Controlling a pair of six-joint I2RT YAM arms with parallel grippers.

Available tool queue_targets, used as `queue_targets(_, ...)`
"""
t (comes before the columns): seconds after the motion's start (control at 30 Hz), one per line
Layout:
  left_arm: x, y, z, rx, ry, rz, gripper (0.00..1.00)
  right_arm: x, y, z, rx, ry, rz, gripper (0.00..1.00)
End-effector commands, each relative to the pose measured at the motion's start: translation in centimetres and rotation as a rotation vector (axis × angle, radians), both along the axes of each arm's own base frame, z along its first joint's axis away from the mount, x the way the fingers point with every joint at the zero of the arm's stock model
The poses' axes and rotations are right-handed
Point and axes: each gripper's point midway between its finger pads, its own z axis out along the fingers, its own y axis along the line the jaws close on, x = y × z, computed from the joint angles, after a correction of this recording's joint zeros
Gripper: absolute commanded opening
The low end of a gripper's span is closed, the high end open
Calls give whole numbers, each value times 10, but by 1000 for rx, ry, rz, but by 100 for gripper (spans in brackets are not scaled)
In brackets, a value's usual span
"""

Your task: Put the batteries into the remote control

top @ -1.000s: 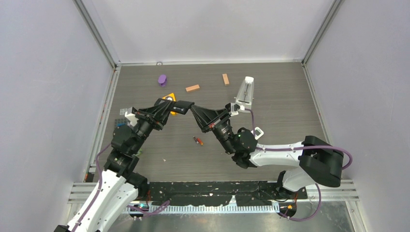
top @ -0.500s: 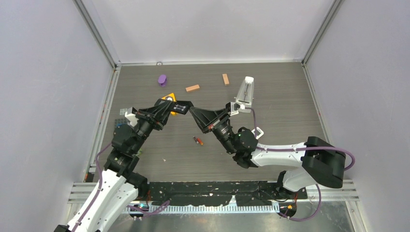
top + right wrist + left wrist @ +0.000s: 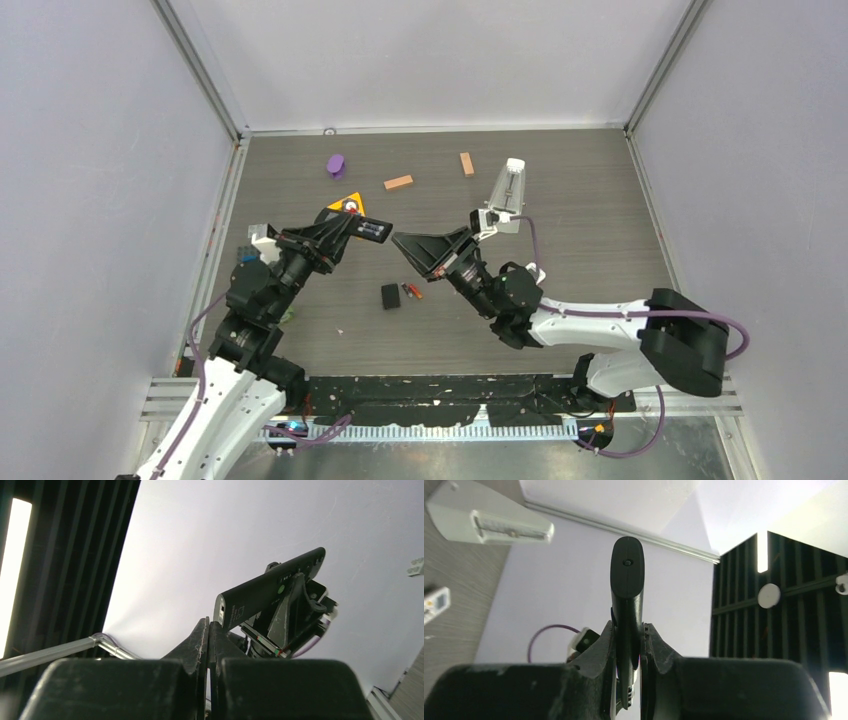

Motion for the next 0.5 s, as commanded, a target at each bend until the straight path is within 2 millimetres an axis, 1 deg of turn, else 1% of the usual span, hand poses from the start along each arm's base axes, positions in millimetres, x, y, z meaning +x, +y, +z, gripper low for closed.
queue_targets(0.0, 2, 23, -17, 222, 10, 137, 0, 3, -14, -17, -168, -41, -53, 6)
queue_targets(0.03, 3, 30, -25, 279, 22, 168, 0, 1, -20, -10, -201, -82, -73, 7)
queue_targets(0.07, 3, 36, -34, 341, 31, 198, 0, 2, -19, -27, -333, -95, -93, 8)
queue_targets(0.1, 2, 42, -41, 404, 39, 222, 0, 3, -18, -25, -390, -113, -103, 12)
queue_targets(0.13, 1, 48, -50, 466, 56, 240, 0, 5, -18, -48, -552, -131, -114, 15)
queue_targets(0.17, -1, 54, -57, 523, 66, 255, 0, 8, -17, -42, -610, -152, -128, 21)
queue_targets(0.2, -2, 60, -65, 598, 65, 270, 0, 11, -22, -87, -846, -137, -121, 25)
queue_targets(0.23, -4, 65, -71, 650, 73, 282, 0, 14, -20, -72, -877, -170, -134, 32)
queue_targets(0.27, -6, 70, -79, 690, 93, 290, 0, 17, -20, -88, -1029, -213, -119, 36)
queue_targets(0.3, -7, 74, -85, 734, 94, 296, 0, 19, -20, -95, -1106, -237, -104, 43)
queue_targets(0.33, -8, 79, -90, 775, 103, 308, 0, 20, -16, -113, -1257, -299, -42, 48)
queue_targets(0.37, -10, 83, -94, 806, 117, 315, 0, 15, -21, -134, -1382, -320, 26, 61)
queue_targets(0.4, -12, 88, -98, 843, 126, 326, 0, 23, -12, -141, -1481, -397, 60, 66)
queue_targets(0.43, -15, 94, -101, 876, 140, 341, 0, 22, -20, -160, -1588, -407, 111, 73)
queue_targets(0.47, -17, 102, -101, 904, 153, 365, 0, 33, -18, -172, -1687, -477, 123, 76)
